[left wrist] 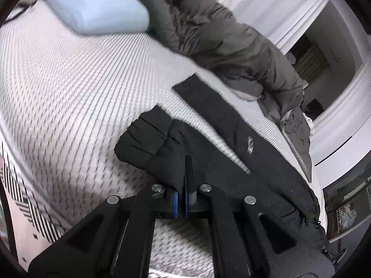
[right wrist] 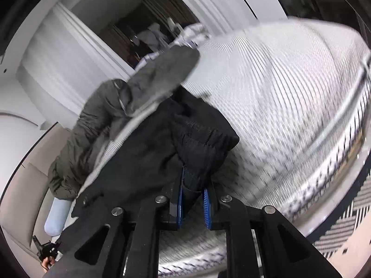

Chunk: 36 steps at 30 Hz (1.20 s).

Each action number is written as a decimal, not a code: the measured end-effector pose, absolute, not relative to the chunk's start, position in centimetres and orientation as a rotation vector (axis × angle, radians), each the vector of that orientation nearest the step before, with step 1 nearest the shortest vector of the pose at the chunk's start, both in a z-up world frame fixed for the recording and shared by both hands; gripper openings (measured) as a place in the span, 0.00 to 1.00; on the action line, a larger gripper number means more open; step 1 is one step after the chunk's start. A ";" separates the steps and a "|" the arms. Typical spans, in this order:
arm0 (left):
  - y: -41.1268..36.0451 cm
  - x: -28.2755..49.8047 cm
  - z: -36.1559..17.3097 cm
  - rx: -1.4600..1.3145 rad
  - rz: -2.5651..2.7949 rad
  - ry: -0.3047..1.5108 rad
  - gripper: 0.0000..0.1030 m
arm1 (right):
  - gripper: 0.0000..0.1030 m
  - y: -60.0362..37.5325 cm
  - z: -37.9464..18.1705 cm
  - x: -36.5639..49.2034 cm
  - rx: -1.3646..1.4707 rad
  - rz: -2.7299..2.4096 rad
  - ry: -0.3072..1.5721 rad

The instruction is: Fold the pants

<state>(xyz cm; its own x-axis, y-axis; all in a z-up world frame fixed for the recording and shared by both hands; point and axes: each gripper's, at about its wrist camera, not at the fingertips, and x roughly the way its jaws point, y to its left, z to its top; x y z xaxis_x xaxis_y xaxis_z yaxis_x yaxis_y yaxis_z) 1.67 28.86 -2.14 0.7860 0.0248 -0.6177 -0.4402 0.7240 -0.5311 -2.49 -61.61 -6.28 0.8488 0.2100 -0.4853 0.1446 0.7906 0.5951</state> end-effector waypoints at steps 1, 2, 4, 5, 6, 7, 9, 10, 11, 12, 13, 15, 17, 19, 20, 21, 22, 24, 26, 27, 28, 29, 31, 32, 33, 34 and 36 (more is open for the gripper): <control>28.9 2.2 -1.5 -0.717 0.276 0.618 0.01 | 0.13 -61.3 -4.9 -2.2 0.648 0.035 0.541; 28.9 2.7 -0.9 -0.710 0.274 0.614 0.01 | 0.13 -61.1 -4.1 -1.9 0.641 0.035 0.521; 29.0 4.7 0.7 -0.688 0.276 0.605 0.01 | 0.13 -60.6 -1.8 -0.6 0.621 0.025 0.478; 29.2 5.6 1.3 -0.685 0.279 0.604 0.01 | 0.13 -60.6 -1.0 0.0 0.618 0.020 0.464; 29.4 6.7 2.1 -0.685 0.280 0.603 0.01 | 0.13 -60.3 0.0 1.0 0.615 0.014 0.448; 29.7 8.2 2.8 -0.687 0.276 0.605 0.01 | 0.13 -60.2 0.7 1.8 0.613 0.010 0.438; 30.1 11.2 4.0 -0.680 0.283 0.616 0.01 | 0.13 -59.8 2.4 4.4 0.603 -0.012 0.422; 30.3 13.3 4.5 -0.670 0.291 0.628 0.01 | 0.13 -59.6 3.1 5.7 0.592 -0.021 0.421; 30.6 15.0 4.9 -0.666 0.295 0.637 0.01 | 0.13 -59.2 3.9 7.6 0.583 -0.032 0.422; 31.1 17.6 5.2 -0.667 0.300 0.650 0.01 | 0.13 -59.0 4.3 9.3 0.575 -0.041 0.428; 31.3 19.2 5.3 -0.666 0.304 0.661 0.01 | 0.13 -58.7 4.8 10.9 0.565 -0.050 0.436; 31.9 23.6 4.9 -0.653 0.328 0.691 0.02 | 0.13 -58.3 5.6 14.7 0.543 -0.065 0.452; 32.3 27.5 4.0 -0.638 0.352 0.733 0.02 | 0.13 -57.7 5.8 18.9 0.518 -0.084 0.485; 33.0 31.1 2.2 -0.643 0.383 0.784 0.09 | 0.14 -57.1 5.5 23.2 0.492 -0.117 0.536; 33.5 32.8 1.2 -0.659 0.385 0.813 0.15 | 0.18 -57.0 5.1 25.0 0.479 -0.132 0.569; 33.8 33.7 0.4 -0.672 0.383 0.826 0.32 | 0.29 -56.7 4.4 27.1 0.450 -0.155 0.612; 34.3 34.8 -0.4 -0.692 0.383 0.826 0.56 | 0.44 -56.6 3.8 29.0 0.421 -0.191 0.654; 34.9 35.5 -1.0 -0.687 0.434 0.808 0.92 | 0.50 -56.3 3.2 31.3 0.376 -0.254 0.667; 35.1 35.0 -1.0 -0.696 0.428 0.780 0.99 | 0.61 -56.2 3.0 31.0 0.378 -0.275 0.649; 34.9 34.4 -1.1 -0.703 0.399 0.770 0.99 | 0.74 -56.0 3.1 30.5 0.389 -0.255 0.636; 34.7 33.8 -1.1 -0.704 0.384 0.769 0.99 | 0.83 -55.8 3.2 29.4 0.395 -0.229 0.613; 34.4 33.2 -1.1 -0.703 0.375 0.766 0.99 | 0.85 -55.4 3.1 28.5 0.395 -0.215 0.599; 33.2 30.9 -1.0 -0.698 0.351 0.748 0.99 | 0.89 -55.1 2.9 26.6 0.416 -0.192 0.583; 32.6 29.9 -0.9 -0.698 0.341 0.739 0.99 | 0.90 -55.2 2.5 25.1 0.449 -0.167 0.585; 31.4 28.5 -0.8 -0.697 0.331 0.730 0.99 | 0.90 -55.1 2.1 24.0 0.480 -0.150 0.586; 30.7 27.5 -0.9 -0.698 0.324 0.730 0.99 | 0.91 -55.0 1.9 22.8 0.513 -0.133 0.587; 28.7 24.7 -1.3 -0.715 0.289 0.737 0.98 | 0.93 -54.2 1.4 20.2 0.576 -0.115 0.578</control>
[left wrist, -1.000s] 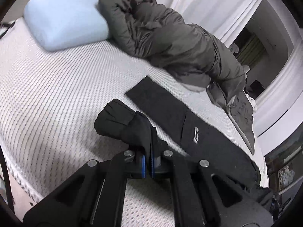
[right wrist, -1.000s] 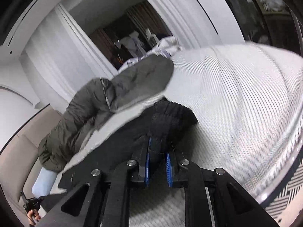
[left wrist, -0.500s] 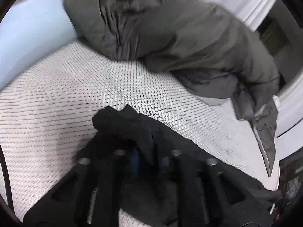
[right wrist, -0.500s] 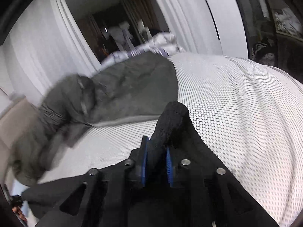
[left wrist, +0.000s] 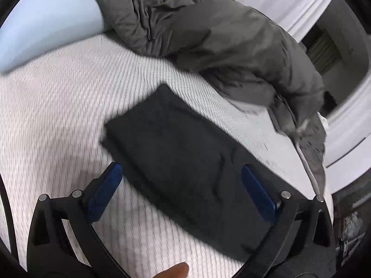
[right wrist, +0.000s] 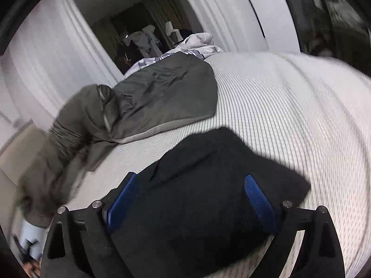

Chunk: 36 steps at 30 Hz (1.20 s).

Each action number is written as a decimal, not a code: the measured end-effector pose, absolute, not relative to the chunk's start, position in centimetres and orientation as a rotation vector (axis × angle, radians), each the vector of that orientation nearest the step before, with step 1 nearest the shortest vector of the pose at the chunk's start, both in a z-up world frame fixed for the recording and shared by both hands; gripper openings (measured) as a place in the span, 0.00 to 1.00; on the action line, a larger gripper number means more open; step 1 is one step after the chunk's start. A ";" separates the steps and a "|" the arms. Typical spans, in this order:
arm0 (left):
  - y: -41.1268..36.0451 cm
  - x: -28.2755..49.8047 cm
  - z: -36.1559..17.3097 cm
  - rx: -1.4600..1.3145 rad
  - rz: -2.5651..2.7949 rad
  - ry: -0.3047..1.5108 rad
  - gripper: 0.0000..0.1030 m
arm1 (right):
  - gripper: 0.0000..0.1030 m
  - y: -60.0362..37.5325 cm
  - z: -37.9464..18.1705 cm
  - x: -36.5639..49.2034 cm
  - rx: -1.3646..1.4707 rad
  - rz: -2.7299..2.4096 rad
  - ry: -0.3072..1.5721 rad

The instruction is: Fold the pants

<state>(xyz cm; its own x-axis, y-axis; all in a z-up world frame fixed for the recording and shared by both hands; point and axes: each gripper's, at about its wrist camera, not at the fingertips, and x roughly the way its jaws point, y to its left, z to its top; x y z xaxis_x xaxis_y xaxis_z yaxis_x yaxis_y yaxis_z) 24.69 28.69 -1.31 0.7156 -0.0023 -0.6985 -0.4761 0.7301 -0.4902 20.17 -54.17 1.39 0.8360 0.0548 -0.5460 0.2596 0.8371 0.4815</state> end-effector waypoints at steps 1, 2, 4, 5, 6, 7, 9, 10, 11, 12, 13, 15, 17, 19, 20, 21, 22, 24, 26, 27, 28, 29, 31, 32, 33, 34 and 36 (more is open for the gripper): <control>27.9 23.5 -1.5 -0.719 0.272 0.745 0.98 | 0.94 -53.9 1.2 19.4 0.597 -0.103 0.578; 26.7 22.4 -1.7 -0.728 0.258 0.750 0.92 | 0.94 -53.5 1.0 18.5 0.617 -0.085 0.582; 24.5 20.8 -1.9 -0.739 0.213 0.772 0.81 | 0.94 -52.8 0.7 16.9 0.637 -0.051 0.592; 23.7 20.5 -2.0 -0.745 0.177 0.788 0.72 | 0.94 -52.3 0.4 15.8 0.655 -0.035 0.588; 22.5 20.1 -2.1 -0.760 0.121 0.797 0.67 | 0.94 -52.0 0.1 15.1 0.670 -0.019 0.583; 21.6 20.0 -2.1 -0.765 0.096 0.801 0.60 | 0.94 -51.6 -0.2 14.5 0.684 0.013 0.581; 20.0 20.1 -2.3 -0.761 0.062 0.803 0.57 | 0.94 -50.9 -0.8 14.2 0.682 0.057 0.602; 19.4 20.2 -2.5 -0.762 0.055 0.807 0.56 | 0.94 -50.6 -1.2 14.2 0.674 0.080 0.622; 18.8 20.4 -2.8 -0.767 0.051 0.813 0.55 | 0.94 -50.6 -1.6 14.0 0.670 0.086 0.631; 17.9 20.8 -3.3 -0.768 0.045 0.827 0.55 | 0.94 -50.5 -1.7 13.8 0.667 0.087 0.636; 17.3 21.2 -3.7 -0.762 0.043 0.839 0.55 | 0.94 -50.5 -1.9 13.8 0.663 0.086 0.641; 16.3 22.2 -4.7 -0.752 0.056 0.876 0.53 | 0.94 -50.5 -2.2 13.4 0.661 0.081 0.645; 15.9 23.3 -5.4 -0.766 0.053 0.886 0.43 | 0.94 -50.6 -2.6 13.3 0.667 0.082 0.653; 15.9 24.4 -5.9 -0.756 0.088 0.889 0.21 | 0.94 -50.7 -2.9 13.5 0.661 0.077 0.662; 16.2 24.5 -6.1 -0.757 0.109 0.883 0.11 | 0.94 -50.6 -3.1 13.9 0.652 0.064 0.669; 16.7 24.5 -6.3 -0.782 0.134 0.868 0.02 | 0.94 -50.6 -3.2 14.0 0.645 0.059 0.675; 16.8 23.9 -6.2 -0.810 0.129 0.847 0.01 | 0.94 -50.7 -3.3 14.2 0.641 0.055 0.678; 17.1 23.0 -5.3 -0.792 0.118 0.815 0.01 | 0.94 -51.0 -3.5 14.4 0.633 0.049 0.681; 17.4 22.4 -4.5 -0.766 0.108 0.803 0.01 | 0.94 -51.6 -3.5 14.0 0.638 0.036 0.677; 17.5 22.4 -4.6 -0.758 0.109 0.820 0.01 | 0.94 -51.9 -3.5 13.8 0.645 0.034 0.675; 17.7 22.5 -5.0 -0.753 0.112 0.837 0.01 | 0.94 -52.2 -3.6 13.8 0.650 0.033 0.673; 17.9 22.7 -5.4 -0.753 0.124 0.856 0.02 | 0.94 -52.4 -3.6 13.6 0.655 0.029 0.669; 18.4 23.1 -6.6 -0.772 0.155 0.910 0.04 | 0.94 -52.6 -3.7 13.5 0.658 0.023 0.669; 18.8 22.6 -6.7 -0.786 0.154 0.910 0.07 | 0.94 -52.8 -3.8 13.6 0.662 0.022 0.673; 19.1 22.0 -6.4 -0.796 0.154 0.901 0.08 | 0.94 -53.0 -4.0 13.5 0.668 0.023 0.675; 19.3 21.6 -6.1 -0.796 0.159 0.894 0.14 | 0.94 -53.2 -4.1 13.4 0.679 0.025 0.677; 20.0 20.3 -5.5 -0.801 0.181 0.855 0.41 | 0.94 -54.1 -4.4 13.1 0.719 0.032 0.683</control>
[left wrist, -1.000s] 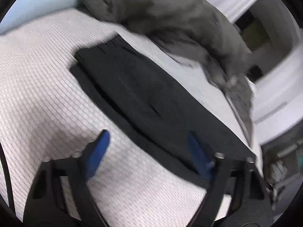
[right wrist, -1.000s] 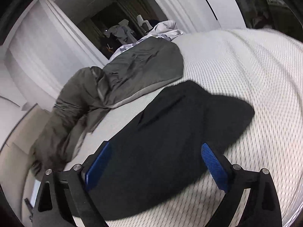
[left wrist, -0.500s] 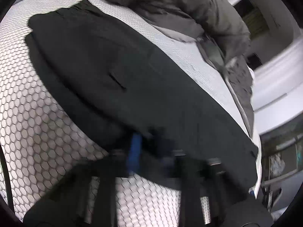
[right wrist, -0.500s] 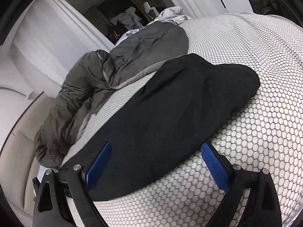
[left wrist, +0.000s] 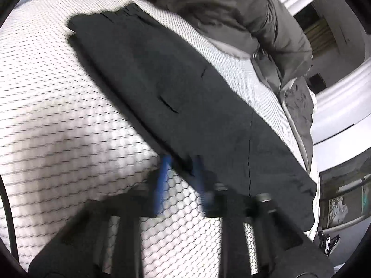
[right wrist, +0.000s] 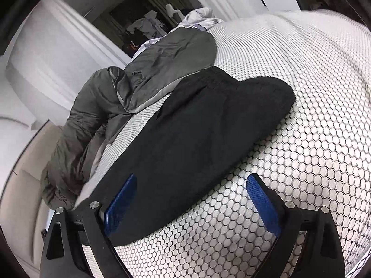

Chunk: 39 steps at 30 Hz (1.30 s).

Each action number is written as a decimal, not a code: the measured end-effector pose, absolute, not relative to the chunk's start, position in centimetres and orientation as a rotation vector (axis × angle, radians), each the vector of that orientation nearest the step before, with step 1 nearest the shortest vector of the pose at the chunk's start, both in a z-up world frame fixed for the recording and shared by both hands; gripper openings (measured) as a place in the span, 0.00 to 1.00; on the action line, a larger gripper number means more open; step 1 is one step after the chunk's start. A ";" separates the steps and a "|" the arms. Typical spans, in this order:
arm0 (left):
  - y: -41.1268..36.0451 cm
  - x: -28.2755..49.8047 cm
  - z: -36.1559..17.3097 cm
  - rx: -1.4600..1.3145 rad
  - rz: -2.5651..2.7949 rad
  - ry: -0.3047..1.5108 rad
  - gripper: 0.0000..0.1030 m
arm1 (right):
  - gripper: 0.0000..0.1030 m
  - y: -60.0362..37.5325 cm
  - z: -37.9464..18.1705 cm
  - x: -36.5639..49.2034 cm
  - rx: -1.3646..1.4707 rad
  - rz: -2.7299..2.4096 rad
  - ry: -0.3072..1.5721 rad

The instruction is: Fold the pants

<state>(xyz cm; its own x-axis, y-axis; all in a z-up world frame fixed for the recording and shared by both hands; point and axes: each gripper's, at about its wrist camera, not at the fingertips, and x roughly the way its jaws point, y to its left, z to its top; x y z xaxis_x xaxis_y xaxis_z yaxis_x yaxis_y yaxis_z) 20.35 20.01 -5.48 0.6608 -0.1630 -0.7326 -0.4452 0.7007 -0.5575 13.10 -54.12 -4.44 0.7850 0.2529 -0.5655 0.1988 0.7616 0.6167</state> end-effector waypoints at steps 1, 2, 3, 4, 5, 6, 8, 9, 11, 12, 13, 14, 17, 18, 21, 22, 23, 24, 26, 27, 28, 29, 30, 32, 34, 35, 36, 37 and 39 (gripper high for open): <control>20.4 19.8 -5.4 -0.810 0.185 0.838 0.60 | 0.94 -54.5 -4.6 13.0 0.740 0.036 0.682; 20.9 19.5 -5.6 -0.824 0.194 0.826 0.62 | 0.94 -54.9 -4.8 13.1 0.768 0.038 0.686; 21.2 19.4 -5.7 -0.836 0.194 0.830 0.62 | 0.94 -55.3 -5.1 13.2 0.787 0.040 0.694; 21.6 19.6 -6.2 -0.851 0.188 0.839 0.62 | 0.94 -55.7 -5.6 13.3 0.815 0.049 0.711; 21.9 19.9 -6.6 -0.868 0.183 0.840 0.62 | 0.94 -55.8 -5.9 13.5 0.833 0.059 0.726; 22.2 20.4 -7.1 -0.879 0.182 0.839 0.62 | 0.94 -55.9 -6.5 14.0 0.856 0.082 0.746; 22.7 21.5 -7.5 -0.876 0.186 0.813 0.55 | 0.94 -55.9 -7.1 15.0 0.869 0.106 0.751; 22.9 22.5 -7.7 -0.876 0.198 0.800 0.48 | 0.93 -55.9 -7.2 15.6 0.871 0.111 0.744; 23.3 23.7 -8.2 -0.886 0.217 0.792 0.16 | 0.87 -56.1 -7.3 16.8 0.884 0.103 0.712; 23.5 24.2 -8.5 -0.892 0.227 0.786 0.10 | 0.73 -56.0 -7.3 17.4 0.888 0.092 0.702; 23.8 24.2 -8.9 -0.907 0.234 0.771 0.04 | 0.64 -56.0 -7.5 17.9 0.891 0.079 0.698; 23.9 24.7 -9.1 -0.915 0.233 0.762 0.03 | 0.44 -56.0 -7.8 18.4 0.895 0.058 0.707; 23.9 24.1 -8.3 -0.900 0.228 0.723 0.01 | 0.11 -56.1 -8.4 18.6 0.909 0.047 0.690; 23.7 23.7 -7.6 -0.873 0.225 0.708 0.01 | 0.08 -56.1 -8.2 18.4 0.905 0.053 0.679; 23.2 21.3 -6.4 -0.828 0.222 0.694 0.01 | 0.05 -56.2 -7.6 17.6 0.890 0.056 0.673; 23.0 20.3 -6.1 -0.823 0.221 0.690 0.01 | 0.04 -56.3 -7.4 17.1 0.889 0.057 0.678; 22.9 19.3 -5.9 -0.824 0.223 0.689 0.01 | 0.04 -56.4 -7.2 16.5 0.886 0.059 0.681; 22.9 17.8 -5.7 -0.830 0.229 0.684 0.01 | 0.04 -56.4 -7.0 15.8 0.882 0.061 0.685; 22.8 15.4 -5.3 -0.815 0.238 0.679 0.01 | 0.04 -56.4 -6.7 14.0 0.870 0.070 0.696; 22.7 14.0 -5.2 -0.803 0.248 0.681 0.01 | 0.04 -56.3 -6.5 13.0 0.870 0.077 0.699; 22.7 12.0 -5.3 -0.785 0.258 0.690 0.01 | 0.04 -56.1 -6.3 11.7 0.869 0.086 0.697; 22.8 10.9 -5.4 -0.775 0.264 0.696 0.01 | 0.04 -55.9 -6.1 10.7 0.849 0.092 0.698; 23.0 9.4 -5.7 -0.776 0.267 0.703 0.01 | 0.04 -55.6 -6.0 9.8 0.820 0.096 0.703; 23.7 7.3 -6.3 -0.782 0.267 0.718 0.02 | 0.04 -55.0 -6.3 7.7 0.781 0.114 0.724; 24.5 5.5 -7.0 -0.801 0.282 0.726 0.05 | 0.04 -54.9 -7.1 6.0 0.800 0.142 0.749; 24.7 5.0 -7.2 -0.807 0.289 0.729 0.07 | 0.04 -54.8 -7.5 5.2 0.810 0.164 0.766; 25.0 4.3 -7.3 -0.824 0.290 0.729 0.07 | 0.08 -54.8 -7.8 4.6 0.809 0.187 0.789; 25.2 3.7 -7.2 -0.841 0.288 0.724 0.10 | 0.13 -54.8 -8.0 4.1 0.814 0.201 0.799; 25.2 3.0 -6.7 -0.836 0.297 0.729 0.19 | 0.29 -55.7 -7.8 3.0 0.851 0.189 0.777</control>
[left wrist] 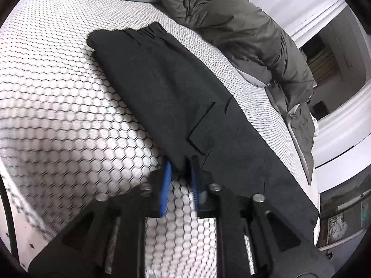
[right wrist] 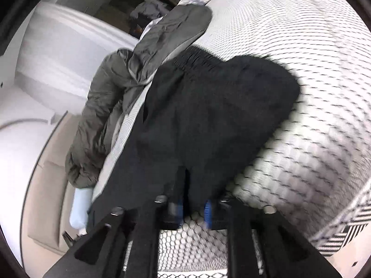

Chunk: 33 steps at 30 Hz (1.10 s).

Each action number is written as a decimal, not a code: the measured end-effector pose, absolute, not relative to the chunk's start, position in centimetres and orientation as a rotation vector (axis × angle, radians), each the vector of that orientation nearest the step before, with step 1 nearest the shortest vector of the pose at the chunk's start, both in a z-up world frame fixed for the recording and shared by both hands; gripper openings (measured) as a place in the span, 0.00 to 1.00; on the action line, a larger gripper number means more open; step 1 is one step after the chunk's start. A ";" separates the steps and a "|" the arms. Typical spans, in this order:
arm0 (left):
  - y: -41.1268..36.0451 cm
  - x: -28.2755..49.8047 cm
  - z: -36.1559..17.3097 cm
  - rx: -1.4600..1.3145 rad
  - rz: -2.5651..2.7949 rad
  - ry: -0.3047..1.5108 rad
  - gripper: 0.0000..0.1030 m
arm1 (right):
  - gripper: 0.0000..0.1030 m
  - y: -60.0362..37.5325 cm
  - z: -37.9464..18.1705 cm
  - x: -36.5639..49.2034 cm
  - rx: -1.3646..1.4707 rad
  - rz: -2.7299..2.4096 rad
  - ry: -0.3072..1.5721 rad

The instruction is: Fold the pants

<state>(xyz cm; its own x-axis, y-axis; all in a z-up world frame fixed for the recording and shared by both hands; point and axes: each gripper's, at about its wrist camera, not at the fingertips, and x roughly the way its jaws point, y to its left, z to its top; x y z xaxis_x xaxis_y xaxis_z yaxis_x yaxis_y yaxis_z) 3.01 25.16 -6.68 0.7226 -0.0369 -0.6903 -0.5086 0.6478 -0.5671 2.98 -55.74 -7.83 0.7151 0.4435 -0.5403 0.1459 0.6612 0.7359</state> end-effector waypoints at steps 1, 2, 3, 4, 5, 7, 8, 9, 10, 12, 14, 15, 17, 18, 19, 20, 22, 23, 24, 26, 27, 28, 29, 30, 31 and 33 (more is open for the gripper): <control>24.9 2.5 -6.2 -0.824 0.295 0.724 0.26 | 0.44 -56.4 -7.7 2.4 0.876 0.175 0.750; 24.4 2.0 -5.6 -0.806 0.292 0.718 0.34 | 0.49 -57.3 -7.5 2.1 0.906 0.149 0.714; 24.1 1.5 -5.1 -0.787 0.287 0.714 0.38 | 0.52 -57.8 -7.5 1.9 0.920 0.129 0.691; 23.7 1.4 -4.7 -0.773 0.280 0.710 0.46 | 0.52 -58.3 -7.6 2.0 0.933 0.109 0.678; 23.1 1.3 -4.3 -0.761 0.273 0.708 0.50 | 0.52 -58.9 -7.9 2.2 0.959 0.088 0.676; 21.7 1.4 -3.3 -0.739 0.233 0.701 0.51 | 0.52 -59.6 -8.7 2.8 1.015 0.089 0.683; 21.1 1.7 -2.9 -0.734 0.216 0.701 0.52 | 0.51 -59.9 -9.1 3.4 1.046 0.096 0.688; 20.1 2.1 -2.6 -0.727 0.184 0.701 0.52 | 0.43 -60.1 -9.2 3.8 1.053 0.095 0.689; 19.5 2.4 -2.4 -0.722 0.164 0.702 0.53 | 0.33 -60.1 -9.3 4.2 1.044 0.088 0.696; 17.8 3.4 -2.1 -0.697 0.134 0.717 0.53 | 0.22 -59.7 -8.3 4.1 0.978 0.071 0.695; 16.2 4.8 -2.0 -0.675 0.103 0.735 0.53 | 0.14 -58.7 -6.1 2.7 0.885 0.097 0.635; 14.9 5.9 -1.9 -0.656 0.083 0.752 0.53 | 0.14 -58.2 -5.6 2.1 0.828 0.095 0.630; 13.2 7.3 -2.2 -0.622 0.055 0.778 0.55 | 0.19 -58.1 -6.8 2.3 0.772 0.039 0.714; 12.5 7.8 -2.2 -0.609 0.048 0.789 0.56 | 0.22 -58.5 -7.9 2.7 0.785 0.012 0.778; 11.3 8.7 -2.4 -0.583 0.032 0.808 0.57 | 0.25 -58.9 -8.5 2.7 0.834 0.019 0.806; 10.4 9.3 -2.6 -0.561 0.021 0.821 0.58 | 0.30 -59.3 -8.2 2.2 0.867 0.014 0.795; 8.0 10.2 -3.0 -0.490 -0.026 0.845 0.61 | 0.70 -59.3 -6.1 0.5 0.819 -0.046 0.743; 6.8 10.5 -3.2 -0.447 -0.068 0.847 0.68 | 0.79 -59.1 -4.8 -0.4 0.760 -0.078 0.692; 5.6 10.6 -3.4 -0.411 -0.099 0.848 0.72 | 0.86 -59.1 -3.6 -0.8 0.708 -0.098 0.660; 4.1 11.3 -3.7 -0.356 -0.114 0.868 0.79 | 0.86 -59.1 -1.6 0.3 0.621 -0.095 0.646; 3.2 11.5 -4.0 -0.326 -0.123 0.884 0.79 | 0.86 -59.2 -0.9 1.5 0.586 -0.077 0.660; 2.8 11.6 -4.3 -0.309 -0.126 0.893 0.81 | 0.86 -59.1 -0.5 3.2 0.556 -0.051 0.681; 2.5 11.7 -4.6 -0.295 -0.125 0.902 0.81 | 0.86 -58.9 0.0 5.7 0.532 0.003 0.704; 2.3 12.0 -4.9 -0.289 -0.123 0.908 0.81 | 0.86 -59.5 0.0 7.1 0.516 0.029 0.727; 2.2 11.9 -5.1 -0.293 -0.124 0.910 0.81 | 0.86 -59.7 0.0 9.1 0.498 0.053 0.756; 2.2 11.8 -5.3 -0.286 -0.131 0.911 0.82 | 0.86 -60.0 -0.5 13.5 0.488 0.143 0.800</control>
